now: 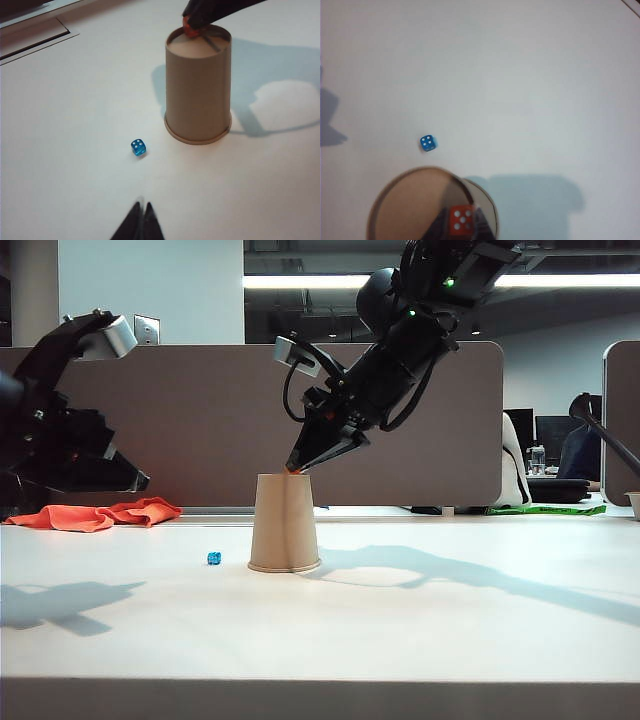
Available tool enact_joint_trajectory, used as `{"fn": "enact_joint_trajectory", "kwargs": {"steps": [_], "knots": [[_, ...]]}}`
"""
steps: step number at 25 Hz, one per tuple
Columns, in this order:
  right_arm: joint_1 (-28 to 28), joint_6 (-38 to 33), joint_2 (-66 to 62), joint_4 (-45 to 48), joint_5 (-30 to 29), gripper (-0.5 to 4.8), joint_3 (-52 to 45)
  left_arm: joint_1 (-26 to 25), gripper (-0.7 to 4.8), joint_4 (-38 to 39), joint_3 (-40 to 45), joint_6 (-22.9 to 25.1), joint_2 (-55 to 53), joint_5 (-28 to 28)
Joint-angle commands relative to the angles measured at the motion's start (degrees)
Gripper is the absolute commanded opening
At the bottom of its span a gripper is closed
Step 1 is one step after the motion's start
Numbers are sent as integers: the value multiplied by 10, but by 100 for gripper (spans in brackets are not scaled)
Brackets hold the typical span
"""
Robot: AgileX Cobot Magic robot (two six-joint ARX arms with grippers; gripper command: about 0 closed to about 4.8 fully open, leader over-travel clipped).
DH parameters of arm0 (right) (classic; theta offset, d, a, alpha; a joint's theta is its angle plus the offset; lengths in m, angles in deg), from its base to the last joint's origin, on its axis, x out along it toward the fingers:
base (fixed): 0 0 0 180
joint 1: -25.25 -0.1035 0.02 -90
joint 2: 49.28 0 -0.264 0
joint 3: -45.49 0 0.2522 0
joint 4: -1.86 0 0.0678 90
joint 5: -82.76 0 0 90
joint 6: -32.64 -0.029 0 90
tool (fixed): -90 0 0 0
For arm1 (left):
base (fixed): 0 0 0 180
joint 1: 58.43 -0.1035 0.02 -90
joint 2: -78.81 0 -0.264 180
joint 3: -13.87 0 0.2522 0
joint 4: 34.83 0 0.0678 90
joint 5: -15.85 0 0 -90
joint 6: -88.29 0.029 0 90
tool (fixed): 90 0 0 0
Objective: Throw the dice onto the paper cup, compare its value with the values of the other dice on the table, place the die with the higher value on the paper cup, and take no action if both dice have the same value.
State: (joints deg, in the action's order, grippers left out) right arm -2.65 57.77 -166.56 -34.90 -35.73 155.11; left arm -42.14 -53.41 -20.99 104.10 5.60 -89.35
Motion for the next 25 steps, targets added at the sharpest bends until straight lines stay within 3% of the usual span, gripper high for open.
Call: {"fn": "enact_joint_trajectory", "kwargs": {"steps": [1, 10, 16, 19, 25], "knots": [[0, -1, 4, 11, -1, 51, 2, 0, -5, -7, -3, -2, 1, -1], [1, -12, 15, 53, 12, 52, 3, 0, -5, -7, -3, -2, 1, -1], [1, -49, 16, 87, 208, 52, 3, 0, -5, -7, -3, -2, 1, -1], [6, -100, 16, 53, 246, 52, 3, 0, -5, -7, -3, -2, 1, -1], [17, -144, 0, 3, 255, 53, 1, 0, -5, -7, -3, -15, 1, -1]]}}
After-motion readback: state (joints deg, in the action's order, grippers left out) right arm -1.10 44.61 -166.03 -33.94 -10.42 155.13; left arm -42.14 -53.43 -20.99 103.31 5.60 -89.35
